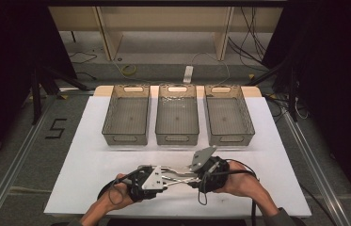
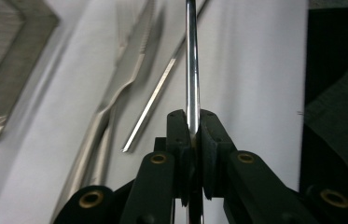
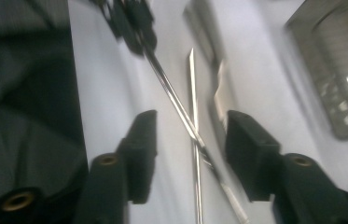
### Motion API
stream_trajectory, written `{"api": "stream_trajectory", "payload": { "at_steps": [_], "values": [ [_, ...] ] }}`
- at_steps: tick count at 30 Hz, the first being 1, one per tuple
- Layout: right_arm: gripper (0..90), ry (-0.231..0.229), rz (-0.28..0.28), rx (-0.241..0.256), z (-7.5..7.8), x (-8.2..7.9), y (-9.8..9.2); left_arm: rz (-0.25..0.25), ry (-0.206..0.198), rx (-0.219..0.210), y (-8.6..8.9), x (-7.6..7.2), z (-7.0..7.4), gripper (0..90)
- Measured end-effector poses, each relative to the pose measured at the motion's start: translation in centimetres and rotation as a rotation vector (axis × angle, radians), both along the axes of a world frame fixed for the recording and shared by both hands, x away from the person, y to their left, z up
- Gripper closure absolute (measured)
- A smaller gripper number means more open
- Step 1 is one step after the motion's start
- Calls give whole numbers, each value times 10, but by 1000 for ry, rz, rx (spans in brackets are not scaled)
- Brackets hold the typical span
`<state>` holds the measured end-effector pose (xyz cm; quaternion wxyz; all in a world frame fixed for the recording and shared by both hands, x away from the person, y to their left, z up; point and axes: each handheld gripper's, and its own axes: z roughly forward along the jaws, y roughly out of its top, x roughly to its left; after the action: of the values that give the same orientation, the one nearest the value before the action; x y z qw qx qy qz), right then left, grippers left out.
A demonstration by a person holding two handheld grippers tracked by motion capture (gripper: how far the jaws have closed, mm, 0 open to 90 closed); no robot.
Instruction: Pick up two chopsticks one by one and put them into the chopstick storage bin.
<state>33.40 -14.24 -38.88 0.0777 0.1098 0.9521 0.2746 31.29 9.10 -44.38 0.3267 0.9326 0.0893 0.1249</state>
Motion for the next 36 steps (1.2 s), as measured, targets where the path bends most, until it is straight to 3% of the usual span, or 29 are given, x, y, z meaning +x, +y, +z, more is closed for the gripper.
{"api": "stream_trajectory", "payload": {
  "at_steps": [2,3,5,6,7,8,11,17,20,22,27,31,36],
  "values": [
    [482,-13,-56,74,7,2,-6,41,-9,-7,5,4,2,836],
    [482,-13,-56,74,7,2,-6,65,-14,-6,8,5,3,836],
    [442,-27,-92,134,12,3,-13,103,-13,-16,13,9,4,836],
    [416,-31,-122,189,15,3,-19,126,-11,-24,16,11,5,836],
    [416,-31,-122,189,15,3,-19,148,-9,-33,19,12,6,836],
    [396,-25,-136,232,14,2,-24,173,-12,-44,22,13,7,836],
    [376,-17,-148,251,7,-1,-28,244,-3,-90,30,18,12,836],
    [336,27,-161,205,-14,1,-30,359,47,-178,43,25,15,835],
    [331,21,-167,161,-23,-1,-30,398,48,-188,47,27,16,835],
    [331,29,-173,159,-26,-1,-30,419,60,-202,49,28,17,835],
    [325,41,-174,69,-41,-2,-32,460,55,-215,55,31,19,835],
    [308,50,-171,42,-46,-1,-31,494,39,-217,64,40,24,836],
    [290,49,-177,26,-50,-1,-29,575,55,-275,87,57,31,836]
  ]
}}
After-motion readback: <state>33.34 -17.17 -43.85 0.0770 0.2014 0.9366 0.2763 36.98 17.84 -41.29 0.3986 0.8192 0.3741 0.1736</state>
